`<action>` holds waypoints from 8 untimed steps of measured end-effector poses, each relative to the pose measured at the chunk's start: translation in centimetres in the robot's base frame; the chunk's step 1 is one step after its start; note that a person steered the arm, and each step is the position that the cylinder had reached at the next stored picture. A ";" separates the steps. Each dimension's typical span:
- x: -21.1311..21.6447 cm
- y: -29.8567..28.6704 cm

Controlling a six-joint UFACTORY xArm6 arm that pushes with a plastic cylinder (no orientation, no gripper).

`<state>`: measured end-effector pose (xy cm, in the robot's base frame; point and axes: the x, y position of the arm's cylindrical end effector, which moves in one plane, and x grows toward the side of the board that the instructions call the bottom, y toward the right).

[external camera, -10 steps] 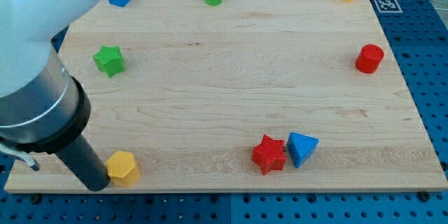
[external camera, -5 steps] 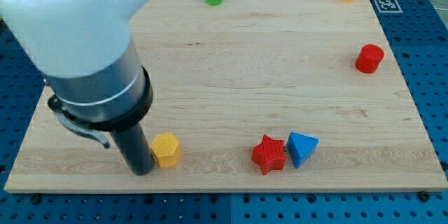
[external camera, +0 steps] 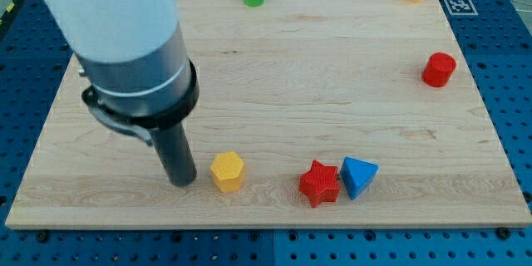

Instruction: Push the yellow hexagon left to the red star

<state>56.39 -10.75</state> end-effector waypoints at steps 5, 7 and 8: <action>1.5 8.4; 1.5 8.7; 1.4 8.7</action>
<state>57.77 -2.03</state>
